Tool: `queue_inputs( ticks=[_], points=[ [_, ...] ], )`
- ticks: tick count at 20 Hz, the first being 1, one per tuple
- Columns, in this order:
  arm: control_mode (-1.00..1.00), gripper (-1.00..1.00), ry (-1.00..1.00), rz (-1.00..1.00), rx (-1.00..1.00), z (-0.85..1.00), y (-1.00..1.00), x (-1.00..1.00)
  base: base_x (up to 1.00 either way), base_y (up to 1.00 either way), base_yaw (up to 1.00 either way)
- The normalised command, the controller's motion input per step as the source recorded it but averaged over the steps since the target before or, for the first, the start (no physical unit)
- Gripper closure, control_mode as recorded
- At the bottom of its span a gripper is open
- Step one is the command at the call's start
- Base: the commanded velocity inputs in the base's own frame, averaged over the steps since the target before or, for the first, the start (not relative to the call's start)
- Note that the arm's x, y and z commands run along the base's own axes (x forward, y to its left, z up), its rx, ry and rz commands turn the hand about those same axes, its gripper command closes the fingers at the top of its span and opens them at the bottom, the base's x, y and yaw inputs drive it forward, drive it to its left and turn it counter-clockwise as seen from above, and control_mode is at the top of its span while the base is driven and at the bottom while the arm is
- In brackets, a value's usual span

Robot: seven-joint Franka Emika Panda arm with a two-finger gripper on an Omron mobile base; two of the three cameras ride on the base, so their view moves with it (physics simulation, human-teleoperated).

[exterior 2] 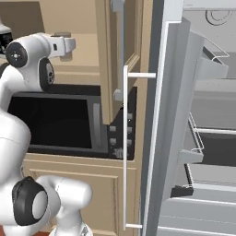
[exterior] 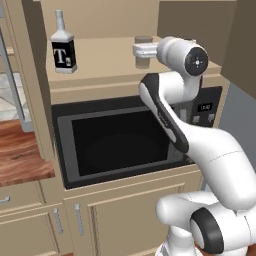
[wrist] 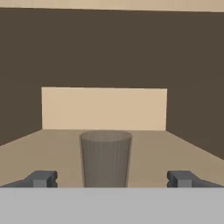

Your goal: There is a bowl on the dining counter. Grab a lemon wedge from the fridge and place it in the bowl. Then get the liquor bottle and glass cup from the cabinet and place them next to the bowl.

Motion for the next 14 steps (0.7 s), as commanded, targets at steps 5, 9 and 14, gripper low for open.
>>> queue_inputs(
  ticks=[5, 9, 14],
  points=[
    [-1.0, -1.0, 0.01, 0.0, 0.0, 0.04, 0.04, 0.13, 0.0, 0.0, 0.0],
    [-1.0, -1.0, 0.17, 0.0, 0.0, 0.13, 0.0, 0.01, 0.0, 0.0, 0.0],
    [-1.0, -1.0, 0.2, 0.0, 0.0, 0.13, 0.0, 0.02, 0.0, 0.0, 0.0]
  ],
)
